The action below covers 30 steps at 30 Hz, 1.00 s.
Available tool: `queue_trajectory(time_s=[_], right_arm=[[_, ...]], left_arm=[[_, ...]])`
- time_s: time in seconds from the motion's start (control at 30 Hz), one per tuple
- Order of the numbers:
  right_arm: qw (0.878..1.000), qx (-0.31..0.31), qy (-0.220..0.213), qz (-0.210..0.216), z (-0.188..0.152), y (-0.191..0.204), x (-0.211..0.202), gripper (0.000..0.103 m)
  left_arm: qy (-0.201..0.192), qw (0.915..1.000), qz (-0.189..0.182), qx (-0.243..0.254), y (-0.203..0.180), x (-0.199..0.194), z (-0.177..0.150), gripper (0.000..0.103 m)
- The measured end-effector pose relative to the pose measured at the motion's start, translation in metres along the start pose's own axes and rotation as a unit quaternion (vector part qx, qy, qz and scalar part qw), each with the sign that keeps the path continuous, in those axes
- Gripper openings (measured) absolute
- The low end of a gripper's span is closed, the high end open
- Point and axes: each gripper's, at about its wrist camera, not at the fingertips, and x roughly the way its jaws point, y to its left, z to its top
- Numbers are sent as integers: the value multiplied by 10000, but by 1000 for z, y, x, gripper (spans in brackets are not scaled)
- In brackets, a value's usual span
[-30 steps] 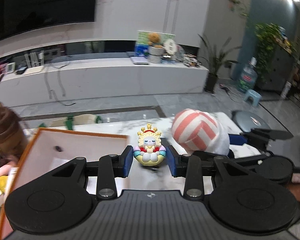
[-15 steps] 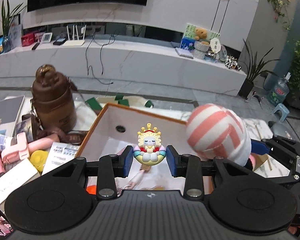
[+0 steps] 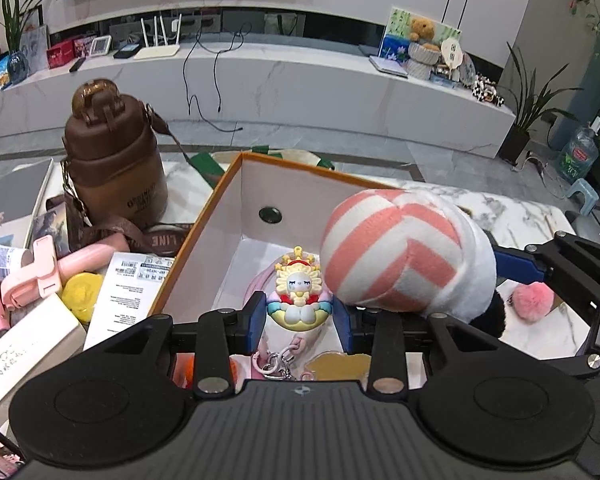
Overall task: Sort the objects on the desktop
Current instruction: 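Carry the figurine and striped plush with both grippers over the white box, then open both grippers to drop the figurine and plush into the box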
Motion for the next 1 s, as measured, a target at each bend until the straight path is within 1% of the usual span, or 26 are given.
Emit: queue_trajectory(time_s=[0.17,0.4,0.53,0.83,1.0], right_arm=[[9999,-49,145,27,-1,1,13,67],[9983,-174,539,103,-5,9,33,67],[9973,-176,705,137,-7,11,41,67],[9946,-212,1008,94,-12,16,58,67],[9921,-446,1172,-51,-12,22,64,68]], left_arm=[[158,9998,79,-19,4,11,-1,41],[597,9980,204,-61,11,25,-4,41],[754,9969,230,-83,13,29,-4,41],[954,9952,232,20,14,35,-9,41],[1082,9939,200,107,11,41,-11,41]])
